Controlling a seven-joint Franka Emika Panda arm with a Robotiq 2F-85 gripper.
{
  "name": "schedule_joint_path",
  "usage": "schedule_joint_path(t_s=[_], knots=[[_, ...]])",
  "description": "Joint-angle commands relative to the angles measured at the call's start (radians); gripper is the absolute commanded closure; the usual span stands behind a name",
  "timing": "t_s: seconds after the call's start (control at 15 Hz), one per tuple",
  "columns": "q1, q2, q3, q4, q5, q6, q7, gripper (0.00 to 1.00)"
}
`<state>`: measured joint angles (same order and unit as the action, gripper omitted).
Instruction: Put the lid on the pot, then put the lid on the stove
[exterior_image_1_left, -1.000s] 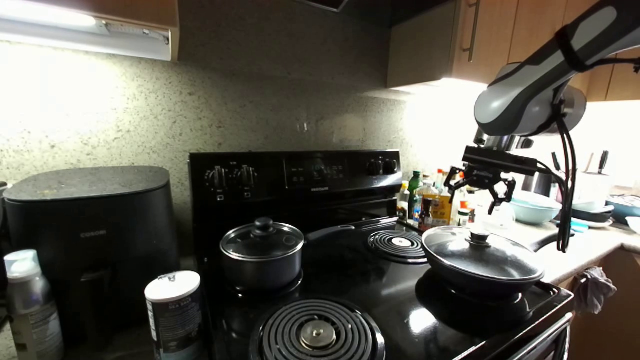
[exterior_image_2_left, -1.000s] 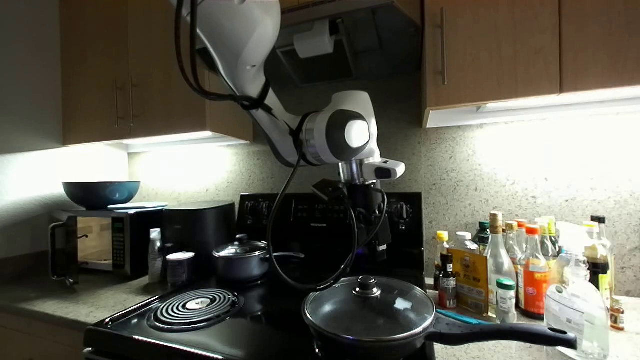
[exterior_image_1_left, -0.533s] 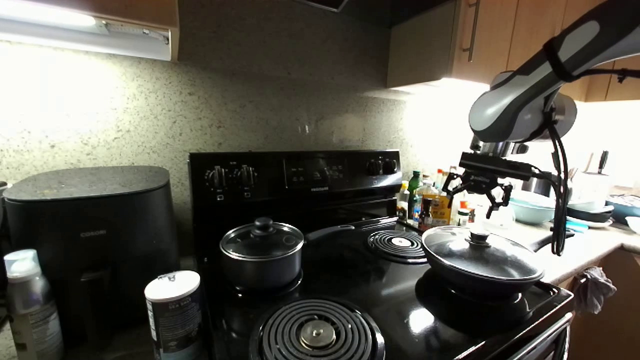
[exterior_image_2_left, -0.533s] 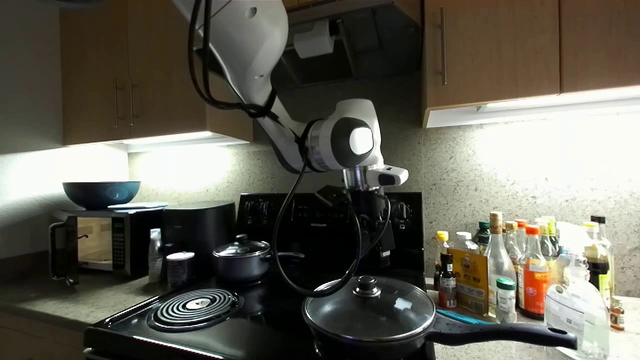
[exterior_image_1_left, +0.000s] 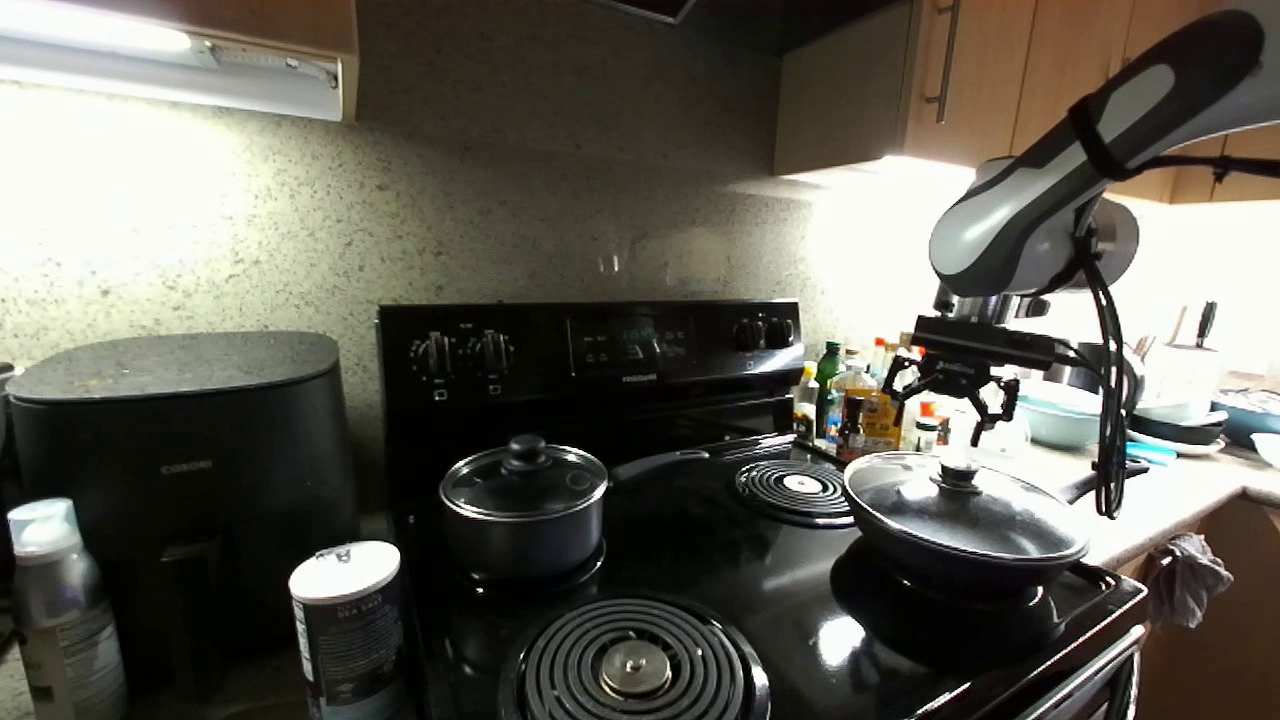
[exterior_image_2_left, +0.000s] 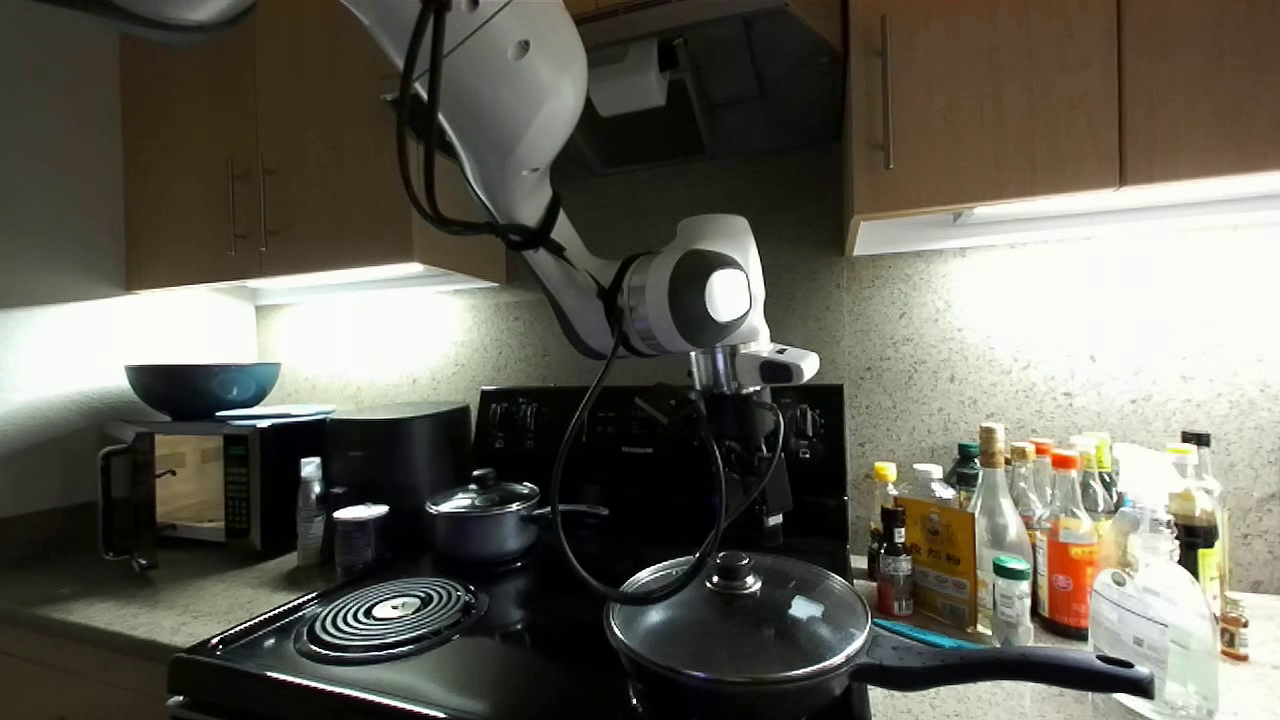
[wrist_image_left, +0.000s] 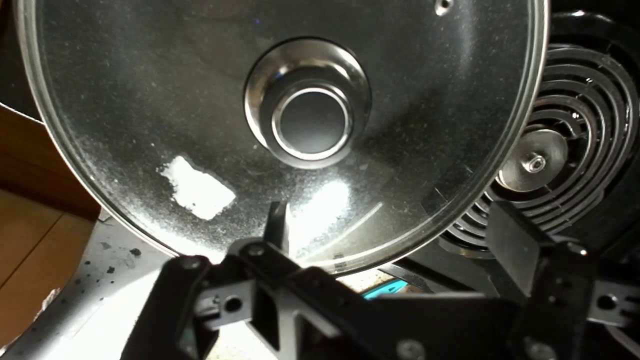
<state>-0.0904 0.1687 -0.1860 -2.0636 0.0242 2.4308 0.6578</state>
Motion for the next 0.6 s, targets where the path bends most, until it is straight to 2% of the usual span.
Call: schedule_joint_path(t_s=[0.0, 0.4, 0.47, 0.53], knots=[[0.004, -0.071, -0.01, -0.072, -0.066, -0.002, 0.003, 0.0], [-0.012, -0.158, -0.014, -0.218, -0.154, 0.04, 0.037, 0.0], [-0.015, -0.104, -0.004, -0.148, -0.111, 0.005, -0.001, 0.0], [-0.018, -0.116, -0.004, -0.167, -0.119, 0.011, 0.001, 0.0]])
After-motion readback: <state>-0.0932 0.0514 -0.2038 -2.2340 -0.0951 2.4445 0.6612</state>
